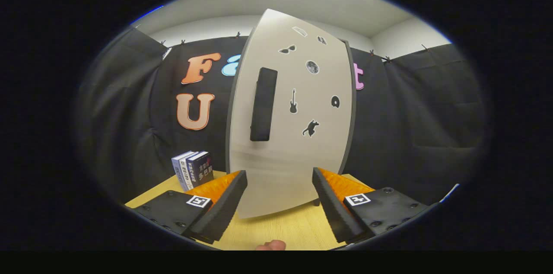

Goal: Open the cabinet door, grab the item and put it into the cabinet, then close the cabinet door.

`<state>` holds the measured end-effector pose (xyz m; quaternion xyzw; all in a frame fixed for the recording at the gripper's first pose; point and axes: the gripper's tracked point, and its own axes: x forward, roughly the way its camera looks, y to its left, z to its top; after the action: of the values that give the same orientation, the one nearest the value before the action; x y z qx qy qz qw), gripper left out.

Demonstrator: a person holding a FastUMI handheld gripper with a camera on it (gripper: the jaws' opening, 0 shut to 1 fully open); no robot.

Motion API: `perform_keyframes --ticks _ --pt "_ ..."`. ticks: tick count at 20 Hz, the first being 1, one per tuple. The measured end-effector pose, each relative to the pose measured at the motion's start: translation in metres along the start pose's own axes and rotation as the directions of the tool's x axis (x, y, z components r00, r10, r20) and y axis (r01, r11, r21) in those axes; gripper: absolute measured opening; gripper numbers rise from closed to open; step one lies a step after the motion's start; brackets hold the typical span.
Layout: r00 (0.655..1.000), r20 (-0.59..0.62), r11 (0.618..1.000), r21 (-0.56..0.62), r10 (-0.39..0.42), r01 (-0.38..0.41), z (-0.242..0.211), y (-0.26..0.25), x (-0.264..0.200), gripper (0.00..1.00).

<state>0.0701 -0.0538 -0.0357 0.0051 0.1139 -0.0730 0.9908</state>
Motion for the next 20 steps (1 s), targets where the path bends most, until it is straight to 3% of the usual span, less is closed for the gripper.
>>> perform_keyframes --ticks 10,20 --pt "0.998 0.060 0.999 0.027 0.028 -0.029 0.048 0.010 0.084 0.96" --pt "0.998 0.039 0.998 0.045 0.048 -0.050 0.043 0.024 0.136 0.95"
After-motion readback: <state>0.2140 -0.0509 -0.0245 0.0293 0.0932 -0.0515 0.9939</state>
